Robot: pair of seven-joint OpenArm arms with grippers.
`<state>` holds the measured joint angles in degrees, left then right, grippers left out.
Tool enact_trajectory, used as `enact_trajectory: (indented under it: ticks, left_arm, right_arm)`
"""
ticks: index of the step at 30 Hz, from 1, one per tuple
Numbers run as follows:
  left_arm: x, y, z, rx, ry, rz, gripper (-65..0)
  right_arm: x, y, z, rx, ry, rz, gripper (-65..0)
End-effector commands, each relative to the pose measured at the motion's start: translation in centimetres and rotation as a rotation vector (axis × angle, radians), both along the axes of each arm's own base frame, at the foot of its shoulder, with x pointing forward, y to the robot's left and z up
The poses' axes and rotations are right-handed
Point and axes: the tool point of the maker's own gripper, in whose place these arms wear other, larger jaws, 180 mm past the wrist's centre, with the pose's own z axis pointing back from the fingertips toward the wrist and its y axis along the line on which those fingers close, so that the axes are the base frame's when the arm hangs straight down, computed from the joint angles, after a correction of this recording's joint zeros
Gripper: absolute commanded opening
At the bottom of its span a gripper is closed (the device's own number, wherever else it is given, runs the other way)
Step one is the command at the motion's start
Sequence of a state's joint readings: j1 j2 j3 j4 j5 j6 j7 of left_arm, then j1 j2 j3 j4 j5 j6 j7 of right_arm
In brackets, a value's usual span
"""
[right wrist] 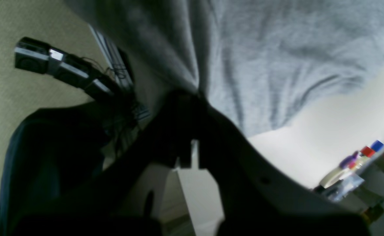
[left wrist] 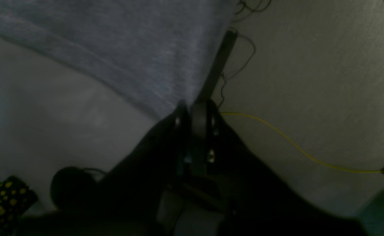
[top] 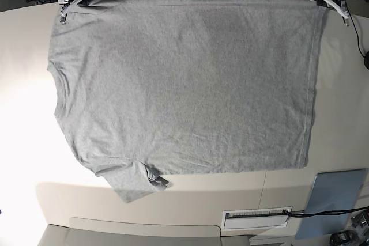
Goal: Fold the T-shirt properly
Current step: 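Lift the shoulder corners and pull them toward the robot, then lower the held shoulder edge onto the shirt body, folding it over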
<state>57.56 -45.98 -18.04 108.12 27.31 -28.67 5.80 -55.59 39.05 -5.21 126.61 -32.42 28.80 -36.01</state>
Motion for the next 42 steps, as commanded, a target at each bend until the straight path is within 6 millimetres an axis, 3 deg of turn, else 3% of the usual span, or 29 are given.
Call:
enact_trajectory:
  ticks: [1, 6, 13, 20, 28, 37, 42]
  left_arm:
    - [1.3, 0.3, 1.0, 0.007, -0.059, 0.007, -65.0]
    - [4.8, 0.1, 3.0, -0.059, -0.201, 0.096, -65.0]
    - [7.6, -0.4, 3.9, -0.11, -0.256, 0.116, -65.0]
    - [10.7, 0.6, 4.3, -0.18, -0.322, 0.211, -65.0]
    - [13.7, -0.1, 4.6, -0.286, -0.36, 0.253, -65.0]
    - [16.8, -1.4, 1.4, -0.3, -0.322, 0.279, -65.0]
    - [19.0, -1.2, 1.2, -0.321, -0.346, 0.312, -65.0]
  right_arm:
    - [1.1, -0.4, 1.1, -0.028, -0.06, 0.007, -65.0]
    - [4.0, -0.7, 3.4, -0.064, -0.233, 0.0, -65.0]
    - [8.1, -0.4, 5.3, -0.031, -0.367, -0.019, -65.0]
    - [11.7, -1.0, 4.9, 0.03, -0.42, -0.057, -65.0]
    - [16.4, -1.7, 5.8, 0.12, -0.494, -0.125, -65.0]
    - [19.2, -3.6, 5.0, 0.159, -0.495, -0.186, -65.0]
    - [20.2, -3.9, 4.3, 0.169, -0.491, -0.195, -65.0]
